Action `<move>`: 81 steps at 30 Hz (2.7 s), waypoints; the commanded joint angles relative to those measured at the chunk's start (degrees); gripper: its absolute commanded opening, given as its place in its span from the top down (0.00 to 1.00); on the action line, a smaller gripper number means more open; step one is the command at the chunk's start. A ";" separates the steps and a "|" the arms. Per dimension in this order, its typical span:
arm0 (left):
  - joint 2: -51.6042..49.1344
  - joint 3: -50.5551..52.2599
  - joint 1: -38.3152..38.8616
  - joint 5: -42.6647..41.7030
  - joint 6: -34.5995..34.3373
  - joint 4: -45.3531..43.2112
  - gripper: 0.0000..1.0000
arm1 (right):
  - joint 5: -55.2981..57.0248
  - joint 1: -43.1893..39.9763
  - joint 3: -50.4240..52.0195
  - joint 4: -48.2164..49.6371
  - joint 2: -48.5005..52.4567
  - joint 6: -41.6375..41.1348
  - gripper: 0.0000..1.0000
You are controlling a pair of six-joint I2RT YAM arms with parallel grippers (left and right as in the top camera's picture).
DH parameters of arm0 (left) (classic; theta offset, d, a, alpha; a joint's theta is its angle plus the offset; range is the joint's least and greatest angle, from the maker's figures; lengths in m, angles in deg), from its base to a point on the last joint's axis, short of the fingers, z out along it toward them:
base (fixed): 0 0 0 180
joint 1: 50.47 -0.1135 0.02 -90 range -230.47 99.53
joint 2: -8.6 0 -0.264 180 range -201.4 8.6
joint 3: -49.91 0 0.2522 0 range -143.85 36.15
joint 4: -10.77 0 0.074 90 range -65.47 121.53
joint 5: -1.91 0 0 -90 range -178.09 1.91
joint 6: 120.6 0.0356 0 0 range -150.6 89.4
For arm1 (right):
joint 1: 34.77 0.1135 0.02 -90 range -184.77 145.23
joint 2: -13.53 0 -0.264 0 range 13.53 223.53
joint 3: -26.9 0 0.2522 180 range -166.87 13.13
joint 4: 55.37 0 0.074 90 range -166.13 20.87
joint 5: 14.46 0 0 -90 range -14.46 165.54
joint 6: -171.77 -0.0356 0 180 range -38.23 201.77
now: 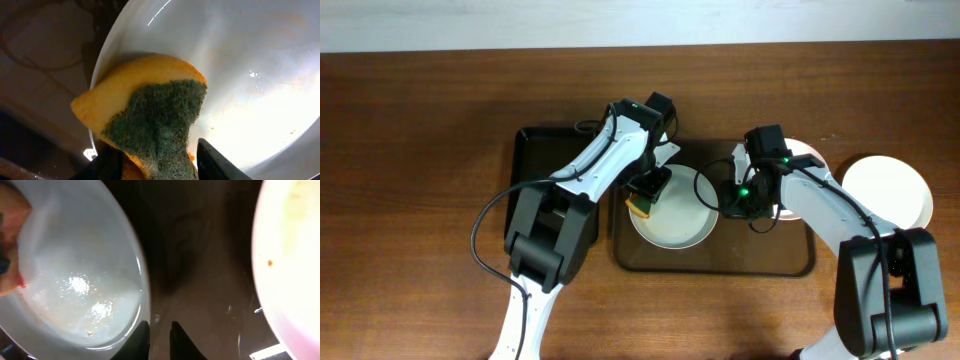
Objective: Clean dirty plates on tray and stack at the side
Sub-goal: 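Scrub the plate's sauce with the sponge while the right gripper holds it, then return the sponge with the left gripper over the black tray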
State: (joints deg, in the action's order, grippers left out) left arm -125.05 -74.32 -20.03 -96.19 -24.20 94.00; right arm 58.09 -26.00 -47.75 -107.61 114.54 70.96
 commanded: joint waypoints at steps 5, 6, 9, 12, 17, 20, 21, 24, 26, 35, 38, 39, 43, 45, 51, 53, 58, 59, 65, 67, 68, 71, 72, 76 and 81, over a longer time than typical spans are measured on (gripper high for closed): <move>-0.70 -1.33 -0.33 0.63 0.33 0.26 0.56 | -1.62 -0.15 2.34 3.48 0.70 -2.36 0.91; -0.70 -1.33 -0.33 0.63 0.33 0.26 0.56 | -1.60 -0.15 2.40 3.67 0.70 -2.38 0.94; -0.70 -1.33 -0.33 0.63 0.35 0.26 0.56 | -1.60 -0.15 3.48 5.27 0.74 -3.30 0.96; -0.70 -1.33 -0.33 0.63 0.33 0.28 0.56 | -1.60 -0.15 4.42 6.64 0.74 -3.80 0.96; -0.70 -1.33 -0.33 0.61 0.33 0.28 0.56 | -1.57 -0.15 4.44 6.64 0.74 -4.33 0.96; -0.70 -1.33 -0.33 0.63 0.33 0.66 0.57 | -1.57 -0.15 4.44 6.64 0.74 -4.31 0.96; -0.70 -1.31 -0.33 0.63 0.35 0.76 0.61 | -1.57 -0.15 4.44 6.64 0.74 -4.33 0.96; -0.70 -1.03 -0.33 0.68 0.37 0.26 0.79 | -1.60 -0.15 4.44 6.64 0.74 -4.33 0.96; -0.72 0.07 -0.33 0.66 0.37 -1.42 0.92 | -1.62 -0.15 4.44 6.62 0.74 -4.33 0.96; -0.72 6.32 0.02 0.33 0.35 -4.50 1.00 | -1.64 -0.15 4.42 6.62 0.74 -4.57 0.96; -0.72 6.32 0.24 -5.05 0.37 -3.63 1.00 | -1.64 -0.15 4.42 6.62 0.74 -4.55 0.96; -0.72 6.32 0.26 -7.50 0.39 -3.15 1.00 | -1.64 -0.15 4.42 6.62 0.74 -4.57 0.96; -0.72 6.32 0.26 -10.14 0.57 -0.50 1.00 | -1.66 -0.15 4.42 6.62 0.74 -4.57 0.96; -0.72 6.32 0.28 -10.32 0.57 0.90 1.00 | -1.88 -0.15 4.42 6.64 0.74 -4.72 0.96; -0.72 6.27 -0.07 -27.45 4.39 1.09 1.00 | -2.51 -0.15 4.42 6.67 0.74 -4.72 0.96; -0.72 5.57 -1.22 -33.94 5.09 1.07 1.00 | -2.51 -0.15 4.42 6.67 0.74 -4.72 0.96; -0.70 -2.23 -6.78 -39.78 5.07 1.88 1.00 | -3.10 -0.15 4.42 6.82 0.74 -4.70 0.96; -0.70 -4.00 -7.61 -40.26 5.07 2.45 1.00 | -3.10 -0.15 4.42 6.82 0.74 -4.70 0.96; -0.70 -16.72 -14.21 -37.75 5.01 10.64 1.00 | -3.10 -0.15 4.42 6.82 0.74 -4.70 0.93; -0.70 -19.02 -17.18 -29.66 4.28 13.57 1.00 | -3.10 -0.15 4.42 6.82 0.74 -4.70 0.81; -0.70 -19.10 -18.56 -24.17 2.47 14.25 1.00 | -3.13 -0.15 4.42 6.82 0.74 -4.70 0.78; -0.72 -18.56 -22.53 -3.74 -6.54 16.39 1.00 | -3.15 -0.15 4.39 6.82 0.74 -4.70 0.76; -0.72 -18.03 -23.78 2.84 -9.64 16.76 1.00 | -3.15 -0.15 4.39 6.82 0.74 -4.70 0.76; -0.72 -13.11 -26.51 6.45 -11.54 14.82 1.00 | -3.17 -0.15 4.35 6.82 0.74 -4.70 0.76; -0.72 -5.44 -26.60 6.40 -11.56 8.13 0.57 | -3.08 -0.15 4.31 6.78 0.74 -4.66 0.38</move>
State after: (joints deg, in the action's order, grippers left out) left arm -125.92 -83.09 -46.87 -91.51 -34.39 104.04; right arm 55.07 -26.00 -43.84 -100.77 114.80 66.66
